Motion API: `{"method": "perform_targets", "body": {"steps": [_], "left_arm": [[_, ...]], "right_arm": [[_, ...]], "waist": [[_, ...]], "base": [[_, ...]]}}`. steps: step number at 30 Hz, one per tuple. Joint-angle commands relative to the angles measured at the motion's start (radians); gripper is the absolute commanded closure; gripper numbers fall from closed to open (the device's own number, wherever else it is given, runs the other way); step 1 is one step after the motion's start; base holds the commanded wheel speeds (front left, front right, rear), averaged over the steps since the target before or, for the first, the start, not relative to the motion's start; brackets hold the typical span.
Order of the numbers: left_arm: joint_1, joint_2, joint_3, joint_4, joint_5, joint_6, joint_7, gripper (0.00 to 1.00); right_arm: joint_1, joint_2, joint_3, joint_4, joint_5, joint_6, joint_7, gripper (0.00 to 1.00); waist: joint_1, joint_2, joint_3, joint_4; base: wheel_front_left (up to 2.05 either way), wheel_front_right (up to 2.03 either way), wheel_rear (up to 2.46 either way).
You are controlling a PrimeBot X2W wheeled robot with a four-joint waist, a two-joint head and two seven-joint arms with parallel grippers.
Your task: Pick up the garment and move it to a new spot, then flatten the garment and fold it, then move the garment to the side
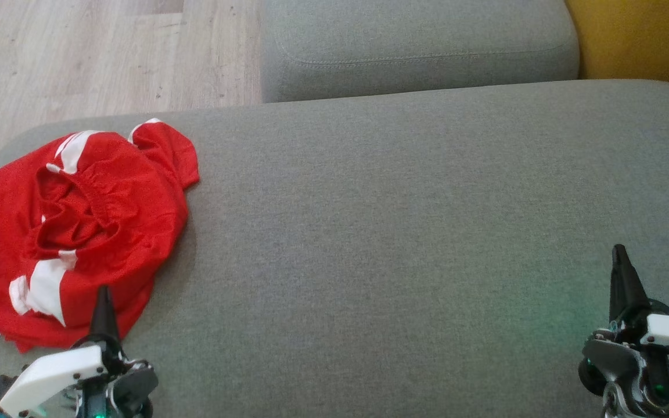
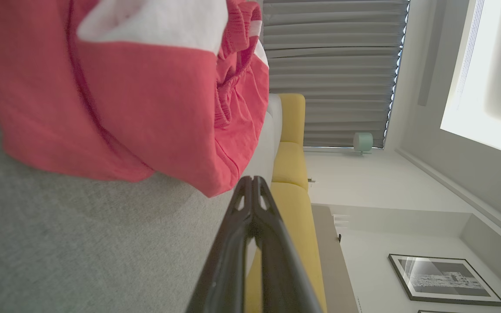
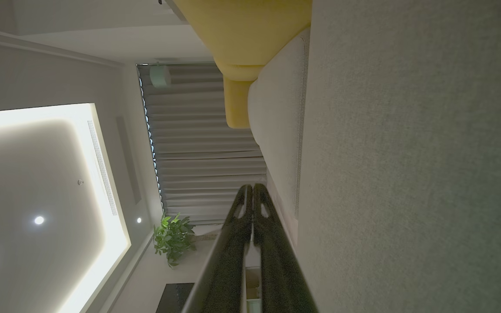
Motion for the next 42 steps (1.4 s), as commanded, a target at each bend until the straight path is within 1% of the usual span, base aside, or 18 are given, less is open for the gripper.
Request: {"method": "perform_targets", "body": {"steps": [1,14,15,17,18,19,23,28,33,40,42], "left_arm": [[-0.053,0.005,0.035,-0.027,0.009,-0.006,0.007,1.0],[-0.053,0.005,0.035,-0.027,0.009,-0.006,0.007,1.0],[0.0,0.0,0.0,0.0,0.0,0.0,0.0,0.0],[0.008,-0.001,-0.003,0.026,0.0,0.001,-0.002,0.0],[0.018,-0.002,-0.005,0.041,0.0,0.001,-0.002,1.0],[0.031,-0.004,-0.007,0.059,0.0,0.001,-0.002,0.0],[0.034,-0.003,-0.015,0.055,0.01,0.001,-0.014,0.0],[0.039,-0.003,-0.018,0.048,0.046,0.001,-0.028,0.0],[0.044,-0.003,-0.021,0.032,0.108,0.005,-0.043,0.0],[0.053,-0.002,-0.033,-0.007,0.215,0.03,-0.064,0.0],[0.055,-0.002,-0.036,-0.013,0.228,0.034,-0.067,0.0]], "right_arm": [[-0.055,-0.005,0.021,-0.031,-0.003,-0.001,0.006,1.0],[-0.055,-0.005,0.021,-0.031,-0.003,-0.001,0.006,1.0],[0.0,0.0,0.0,0.0,0.0,0.0,0.0,0.0],[0.009,0.002,0.003,0.027,0.0,0.0,0.0,0.0],[0.018,0.003,0.003,0.043,0.0,0.0,0.0,1.0],[0.031,0.005,0.004,0.061,0.0,0.0,-0.001,0.0],[0.029,0.005,0.021,0.059,-0.007,0.0,-0.013,0.0],[0.028,0.005,0.03,0.058,-0.051,0.0,-0.027,0.0],[0.029,0.004,0.038,0.051,-0.118,0.0,-0.042,0.0],[0.031,0.004,0.055,0.03,-0.216,0.0,-0.063,0.0],[0.032,0.004,0.058,0.027,-0.231,0.0,-0.066,0.0]], "waist": [[0.0,0.0,0.0,0.0],[0.0,0.0,0.0,0.0],[0.0,0.0,0.0,0.0],[0.0,0.0,0.0,0.0],[0.0,0.0,0.0,0.0],[0.0,0.0,0.0,0.0],[0.0,0.0,-0.003,0.0],[0.0,0.0,-0.007,0.001],[0.0,0.0,-0.011,0.002],[0.0,0.0,-0.017,0.003],[0.0,0.0,-0.018,0.003]], "base": [[0.0,0.0,0.0],[0.0,0.0,0.0],[0.0,0.0,0.0],[0.0,0.0,0.0],[0.0,0.0,0.0],[0.0,0.0,0.0],[0.0,0.0,0.0],[0.0,0.0,0.0],[0.0,0.0,0.0],[0.0,0.0,0.0],[0.0,0.0,0.0]]}}
